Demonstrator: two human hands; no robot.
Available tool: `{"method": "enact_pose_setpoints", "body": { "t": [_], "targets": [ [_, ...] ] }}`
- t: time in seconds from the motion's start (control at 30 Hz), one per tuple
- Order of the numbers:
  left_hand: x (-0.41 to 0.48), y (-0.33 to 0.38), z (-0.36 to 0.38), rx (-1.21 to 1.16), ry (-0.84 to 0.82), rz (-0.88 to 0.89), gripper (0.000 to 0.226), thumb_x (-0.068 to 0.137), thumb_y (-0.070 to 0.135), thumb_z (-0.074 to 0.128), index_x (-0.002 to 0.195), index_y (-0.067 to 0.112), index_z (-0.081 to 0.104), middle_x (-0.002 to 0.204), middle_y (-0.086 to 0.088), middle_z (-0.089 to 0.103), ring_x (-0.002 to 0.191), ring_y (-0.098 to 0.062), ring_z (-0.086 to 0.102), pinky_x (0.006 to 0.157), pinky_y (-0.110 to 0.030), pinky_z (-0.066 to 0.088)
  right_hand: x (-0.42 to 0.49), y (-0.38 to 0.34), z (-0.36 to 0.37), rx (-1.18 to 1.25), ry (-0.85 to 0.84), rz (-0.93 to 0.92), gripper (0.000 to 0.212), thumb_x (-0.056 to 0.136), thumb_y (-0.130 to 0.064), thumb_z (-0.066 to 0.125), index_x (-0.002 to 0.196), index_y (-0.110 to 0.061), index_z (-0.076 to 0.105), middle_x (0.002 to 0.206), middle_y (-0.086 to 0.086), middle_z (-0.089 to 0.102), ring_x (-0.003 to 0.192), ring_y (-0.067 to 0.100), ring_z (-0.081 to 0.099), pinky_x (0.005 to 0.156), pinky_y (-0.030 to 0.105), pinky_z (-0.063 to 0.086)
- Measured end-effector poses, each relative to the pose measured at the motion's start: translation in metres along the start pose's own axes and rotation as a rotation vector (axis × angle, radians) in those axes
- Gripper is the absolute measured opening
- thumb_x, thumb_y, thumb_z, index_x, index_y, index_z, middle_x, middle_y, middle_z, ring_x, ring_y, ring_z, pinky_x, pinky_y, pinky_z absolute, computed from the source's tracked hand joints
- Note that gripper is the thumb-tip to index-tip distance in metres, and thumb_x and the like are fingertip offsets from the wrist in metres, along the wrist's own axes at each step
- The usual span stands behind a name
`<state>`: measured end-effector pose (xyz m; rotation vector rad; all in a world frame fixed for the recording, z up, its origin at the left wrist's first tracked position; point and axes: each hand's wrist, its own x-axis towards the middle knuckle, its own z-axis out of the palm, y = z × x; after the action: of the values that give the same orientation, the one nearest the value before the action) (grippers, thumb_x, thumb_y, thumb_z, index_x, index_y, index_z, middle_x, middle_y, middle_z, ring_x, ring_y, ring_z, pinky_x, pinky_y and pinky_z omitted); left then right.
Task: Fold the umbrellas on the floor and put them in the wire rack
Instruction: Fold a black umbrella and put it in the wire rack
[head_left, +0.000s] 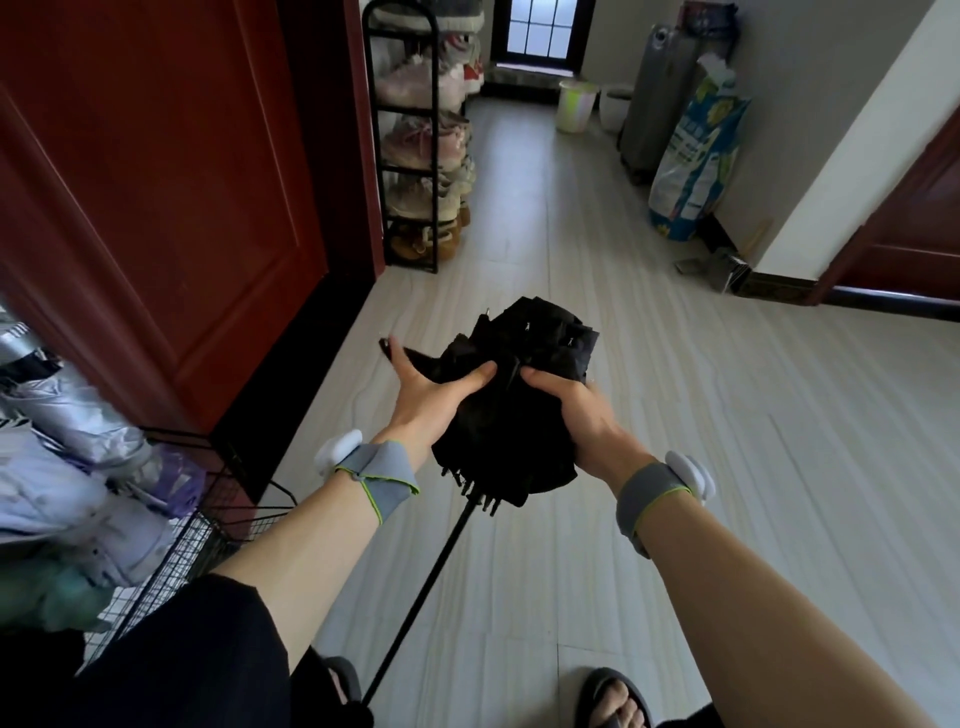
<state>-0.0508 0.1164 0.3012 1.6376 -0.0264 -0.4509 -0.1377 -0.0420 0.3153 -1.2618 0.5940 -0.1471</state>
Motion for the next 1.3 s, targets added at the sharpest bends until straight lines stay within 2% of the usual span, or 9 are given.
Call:
{"method": "enact_pose_setpoints", "body": {
  "t": [0.13,0.27,0.4,0.5,0.6,0.83,0.97,1.17,1.3],
  "targets": [
    [-0.004,0.002,0.002,0.126,-0.076,0.311,0.102,0.090,0.027,0.076,0.156,0.053,0.002,0.155,0.018,0.032,0.138,-0.003,0.039,0.107,-0.023,0.035,0.001,0.002,0.004,-0.072,-0.006,-0.004,0.023,0.090,-0.024,0.075,0.110,-0.015,0.071,0.105,0.009,0.078,0.094,0.027,0.076,0.081,0.036,0.061],
    [-0.017,0.008,0.009,0.363,-0.118,0.406,0.093,0.102,0.024,0.057,0.152,0.056,-0.015,0.119,0.023,0.056,0.081,0.004,0.065,0.072,-0.014,0.052,0.001,0.004,0.008,-0.122,0.007,-0.048,0.026,0.090,-0.026,0.076,0.113,-0.016,0.071,0.108,0.009,0.077,0.096,0.026,0.075,0.084,0.037,0.061],
    [-0.016,0.006,0.017,0.433,-0.144,0.536,0.091,0.104,0.023,0.050,0.151,0.051,-0.023,0.154,0.012,0.037,0.107,-0.011,0.065,0.082,-0.026,0.051,-0.002,0.003,0.005,-0.121,0.022,-0.053,0.020,0.091,-0.024,0.074,0.110,-0.016,0.071,0.103,0.008,0.077,0.091,0.024,0.076,0.076,0.032,0.061],
    [-0.015,0.008,0.020,0.296,-0.166,0.361,0.058,0.107,0.039,0.043,0.159,0.028,0.019,0.140,0.015,0.046,0.119,-0.006,0.054,0.088,-0.016,0.041,-0.003,0.002,0.003,-0.110,0.033,-0.042,0.011,0.092,-0.024,0.073,0.102,-0.019,0.071,0.099,0.006,0.078,0.086,0.022,0.076,0.070,0.030,0.060],
    [-0.009,0.010,0.021,0.164,-0.271,0.103,0.042,0.103,0.050,0.044,0.111,0.017,0.068,0.102,-0.002,0.072,0.100,-0.022,0.068,0.086,-0.036,0.050,-0.006,0.002,0.003,-0.149,0.006,-0.036,0.005,0.094,-0.023,0.071,0.097,-0.020,0.070,0.097,0.005,0.077,0.085,0.020,0.076,0.072,0.029,0.060],
    [0.002,0.019,0.006,0.210,-0.295,0.061,0.032,0.092,0.043,0.066,0.099,0.014,0.077,0.094,-0.002,0.076,0.097,-0.025,0.073,0.090,-0.038,0.053,-0.005,0.003,0.004,-0.287,-0.017,-0.072,0.010,0.091,-0.025,0.073,0.100,-0.026,0.071,0.104,0.004,0.077,0.095,0.023,0.074,0.081,0.032,0.059],
    [0.002,0.023,0.000,0.035,-0.306,0.039,0.015,0.089,0.020,0.076,0.099,0.011,0.069,0.090,-0.004,0.073,0.074,-0.019,0.073,0.069,-0.031,0.060,-0.006,0.001,0.002,-0.248,-0.089,-0.038,0.011,0.093,-0.021,0.069,0.104,-0.021,0.071,0.102,0.003,0.076,0.089,0.018,0.074,0.071,0.026,0.056],
    [-0.002,0.025,0.005,0.033,-0.290,-0.082,0.023,0.098,0.020,0.064,0.076,0.016,0.058,0.069,-0.004,0.062,0.051,-0.017,0.063,0.047,-0.023,0.053,-0.001,0.009,0.011,-0.369,-0.340,-0.133,0.044,0.084,-0.012,0.082,0.125,-0.010,0.068,0.115,0.008,0.076,0.107,0.022,0.072,0.092,0.031,0.058],
    [-0.005,0.028,0.004,0.107,-0.350,-0.046,0.019,0.096,0.028,0.066,0.085,0.014,0.071,0.079,-0.004,0.072,0.077,-0.022,0.070,0.074,-0.032,0.058,0.007,0.016,0.012,-0.560,-0.178,-0.217,0.042,0.075,-0.010,0.087,0.112,-0.022,0.072,0.106,-0.002,0.077,0.101,0.016,0.072,0.097,0.041,0.057]
  ]
}}
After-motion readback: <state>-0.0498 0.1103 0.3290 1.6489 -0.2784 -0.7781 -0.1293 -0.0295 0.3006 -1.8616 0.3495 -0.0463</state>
